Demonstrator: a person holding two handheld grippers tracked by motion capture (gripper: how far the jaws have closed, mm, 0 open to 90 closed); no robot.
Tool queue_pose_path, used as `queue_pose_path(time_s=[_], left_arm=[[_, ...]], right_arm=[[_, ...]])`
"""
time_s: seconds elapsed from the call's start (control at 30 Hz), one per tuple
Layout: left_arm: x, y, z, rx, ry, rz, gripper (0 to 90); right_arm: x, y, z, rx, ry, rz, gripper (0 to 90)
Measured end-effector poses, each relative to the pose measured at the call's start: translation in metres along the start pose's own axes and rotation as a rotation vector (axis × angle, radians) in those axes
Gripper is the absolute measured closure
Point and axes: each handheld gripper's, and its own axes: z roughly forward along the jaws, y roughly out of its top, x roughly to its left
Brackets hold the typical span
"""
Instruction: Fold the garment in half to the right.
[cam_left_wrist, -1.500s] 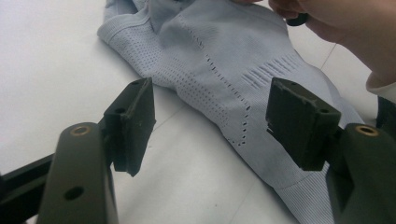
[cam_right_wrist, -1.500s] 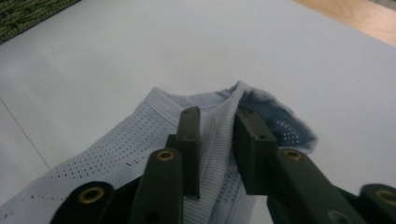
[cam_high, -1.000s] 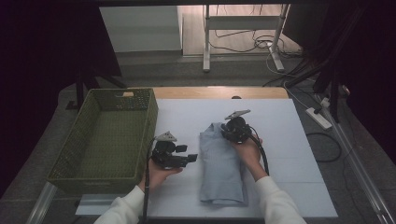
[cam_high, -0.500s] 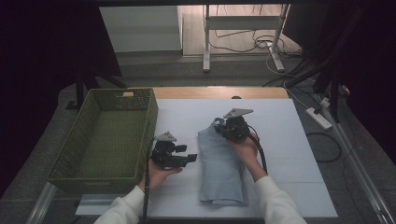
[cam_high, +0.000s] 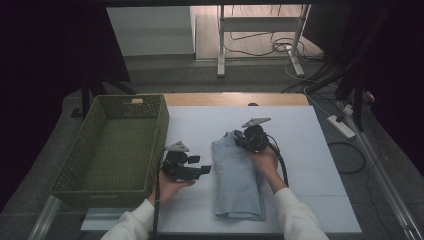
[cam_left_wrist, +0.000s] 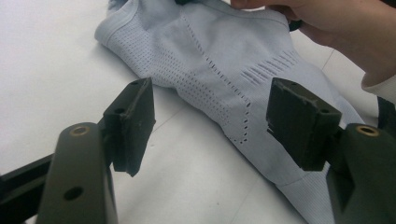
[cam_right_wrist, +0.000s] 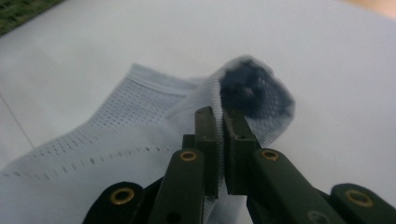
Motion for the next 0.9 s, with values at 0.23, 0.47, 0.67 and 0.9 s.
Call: queue_pose_path(time_s=[0.23, 0.47, 0.67, 0.9], left_arm=[[-0.001, 0.0, 0.0, 0.002, -0.001, 0.004, 33.3], [0.0, 0.0, -0.001, -0.003, 0.001, -0.002, 33.3], [-0.001, 0.0, 0.0, 0.003, 0.0, 0.002, 33.2], [-0.001, 0.0, 0.0, 0.002, 0.001, 0.002, 33.2]], right_arm=[[-0.006, -0.006, 0.003, 0.065, 0.01, 0.056, 85.0], [-0.007, -0.007, -0.003, 0.077, 0.005, 0.048, 82.0], [-0.008, -0.01, -0.007, 0.082, -0.012, 0.044, 81.8], [-0.014, -0.017, -0.013, 0.092, -0.007, 0.081, 81.7]])
